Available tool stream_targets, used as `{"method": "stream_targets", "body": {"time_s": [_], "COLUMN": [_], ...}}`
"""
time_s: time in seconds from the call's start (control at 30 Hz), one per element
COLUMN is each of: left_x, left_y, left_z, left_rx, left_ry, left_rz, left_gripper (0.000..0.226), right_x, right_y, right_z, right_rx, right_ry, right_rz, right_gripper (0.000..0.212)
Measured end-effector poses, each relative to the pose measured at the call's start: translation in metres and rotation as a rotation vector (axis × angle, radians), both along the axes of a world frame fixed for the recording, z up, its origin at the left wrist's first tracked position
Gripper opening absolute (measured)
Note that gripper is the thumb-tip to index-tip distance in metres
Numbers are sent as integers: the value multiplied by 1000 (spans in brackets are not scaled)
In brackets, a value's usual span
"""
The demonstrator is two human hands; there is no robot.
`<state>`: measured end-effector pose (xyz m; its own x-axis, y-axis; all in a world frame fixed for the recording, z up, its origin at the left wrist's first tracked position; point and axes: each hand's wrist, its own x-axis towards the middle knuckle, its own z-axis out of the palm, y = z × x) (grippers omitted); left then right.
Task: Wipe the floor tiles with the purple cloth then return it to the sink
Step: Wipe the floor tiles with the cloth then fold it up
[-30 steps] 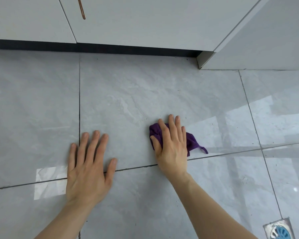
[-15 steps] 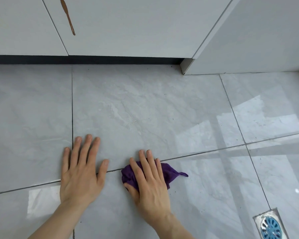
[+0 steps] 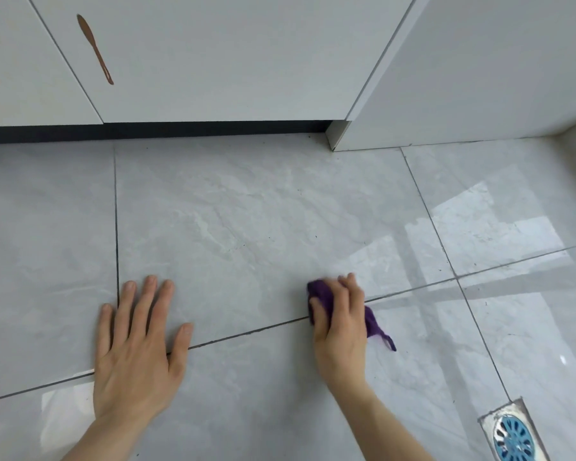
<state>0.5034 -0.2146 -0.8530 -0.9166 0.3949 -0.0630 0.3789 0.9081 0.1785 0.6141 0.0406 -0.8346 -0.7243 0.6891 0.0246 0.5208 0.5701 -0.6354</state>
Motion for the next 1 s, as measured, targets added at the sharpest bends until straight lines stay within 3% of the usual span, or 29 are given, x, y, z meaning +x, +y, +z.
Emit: {"method": "stream_targets", "body": {"time_s": [0.1,0.2,0.43,0.67,1.0], "left_x": [1,0,0,-1,-1], "left_y": [1,1,3,3,1], "left_z": [1,1,3,2,0], "left_rx": [2,2,3,0,-48], "left_ry": [-1,-5,0,-7,-15], "left_rz": [18,20,25,22,1], "left_gripper": [74,75,76,77,71], "right_x": [-46,-90,-126,-107,-53], "right_y": [32,56,50,-21,-100], "right_z": [9,8,-25,-24,-20], "right_rx": [-184,-228,252,308,272], "right_ry": [82,142,-194,-174,-189], "right_rz": [-235,-288,-103,217,449], "right_gripper": [26,32,54,47,49]}}
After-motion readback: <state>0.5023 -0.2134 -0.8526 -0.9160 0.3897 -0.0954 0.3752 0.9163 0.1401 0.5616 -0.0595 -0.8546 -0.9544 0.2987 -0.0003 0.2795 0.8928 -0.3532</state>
